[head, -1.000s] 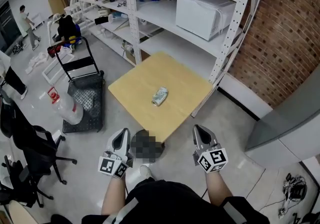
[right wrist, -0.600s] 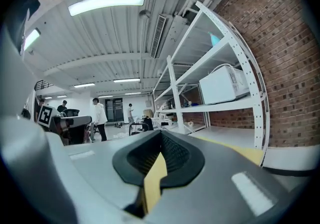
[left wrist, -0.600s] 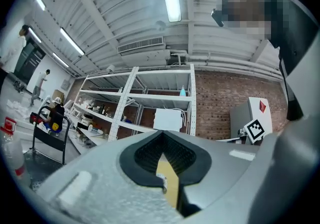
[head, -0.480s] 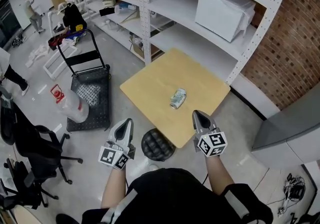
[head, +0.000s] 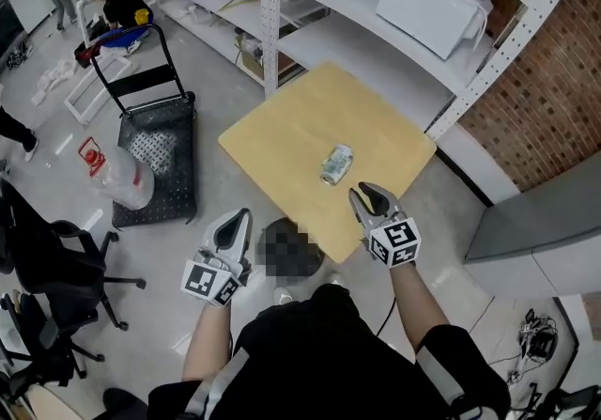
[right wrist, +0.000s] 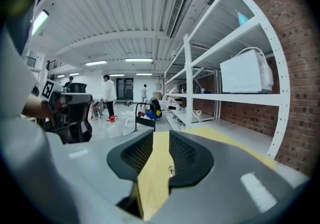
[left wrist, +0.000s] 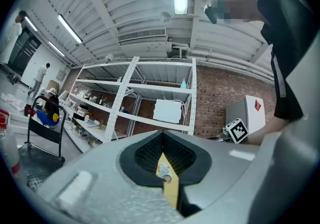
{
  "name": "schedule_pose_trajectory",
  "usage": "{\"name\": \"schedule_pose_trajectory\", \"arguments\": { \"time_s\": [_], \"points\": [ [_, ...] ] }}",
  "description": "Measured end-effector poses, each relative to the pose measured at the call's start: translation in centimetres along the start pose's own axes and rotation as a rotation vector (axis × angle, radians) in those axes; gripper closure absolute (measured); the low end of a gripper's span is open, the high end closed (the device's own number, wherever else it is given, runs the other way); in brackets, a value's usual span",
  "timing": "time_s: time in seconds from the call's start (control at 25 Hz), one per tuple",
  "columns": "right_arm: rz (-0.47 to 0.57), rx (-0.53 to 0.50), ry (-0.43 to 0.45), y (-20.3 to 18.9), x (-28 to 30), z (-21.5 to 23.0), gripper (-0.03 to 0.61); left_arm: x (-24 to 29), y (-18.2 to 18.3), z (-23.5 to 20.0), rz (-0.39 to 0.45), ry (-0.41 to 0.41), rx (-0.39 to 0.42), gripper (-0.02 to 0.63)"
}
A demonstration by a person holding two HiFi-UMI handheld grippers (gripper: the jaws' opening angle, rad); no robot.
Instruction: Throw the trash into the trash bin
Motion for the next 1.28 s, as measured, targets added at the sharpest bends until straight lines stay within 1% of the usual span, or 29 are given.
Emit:
{"name": "schedule_pose_trajectory", "arguments": {
  "time_s": [0.12,0.24,0.32,0.4,0.48,0.56,0.72,0.84,1.0,1.08,1.28],
  "points": [
    [-0.058,-0.092,0.089,-1.0,1.1,-0.1,0.437,1.0,-0.6,0.7,-0.017,-0.018,-0.01,0.612],
    [-0.086,-0.149,0.16,-1.7,1.8,0.3,0.421,1.9,-1.1,1.7,-0.034,-0.013,-0.01,0.612],
    [-0.115,-0.204,0.197,-2.1,2.9,1.0,0.408,3.0,-1.6,2.3,-0.05,-0.017,0.013,0.612],
    [-0.156,-0.291,0.261,-2.4,4.4,1.4,0.395,4.1,-2.4,2.6,-0.068,-0.018,0.053,0.612],
    [-0.204,-0.395,0.346,-3.1,5.9,1.5,0.38,5.2,-2.8,2.8,-0.07,-0.003,0.072,0.612],
    [-0.259,-0.479,0.43,-4.1,7.2,1.7,0.345,6.1,-2.9,2.7,-0.057,0.025,0.068,0.612],
    [-0.335,-0.596,0.594,-6.1,9.4,2.6,0.294,7.7,-2.6,2.8,-0.041,0.1,0.045,0.612],
    [-0.38,-0.694,0.727,-7.9,10.7,3.4,0.273,8.6,-3.1,3.1,-0.048,0.15,0.039,0.612],
    [-0.448,-0.894,0.908,-10.8,12.6,3.6,0.242,9.2,-3.8,2.7,-0.068,0.218,0.042,0.612],
    [-0.478,-0.977,0.996,-12.2,13.5,3.4,0.23,9.2,-4.2,2.6,-0.077,0.258,0.039,0.612],
    [-0.533,-1.131,1.195,-15.0,14.9,3.4,0.219,9.8,-5.5,3.1,-0.084,0.356,0.027,0.612]
  ]
}}
Point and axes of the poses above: the fingertips, and each gripper's own axes: x forward along the fingers, z to its right, y out of its top, the point moved 3 cm from there along -x, backward along the fingers, and after that the axes turned 3 degrees about -x, right-handed, at the moved point
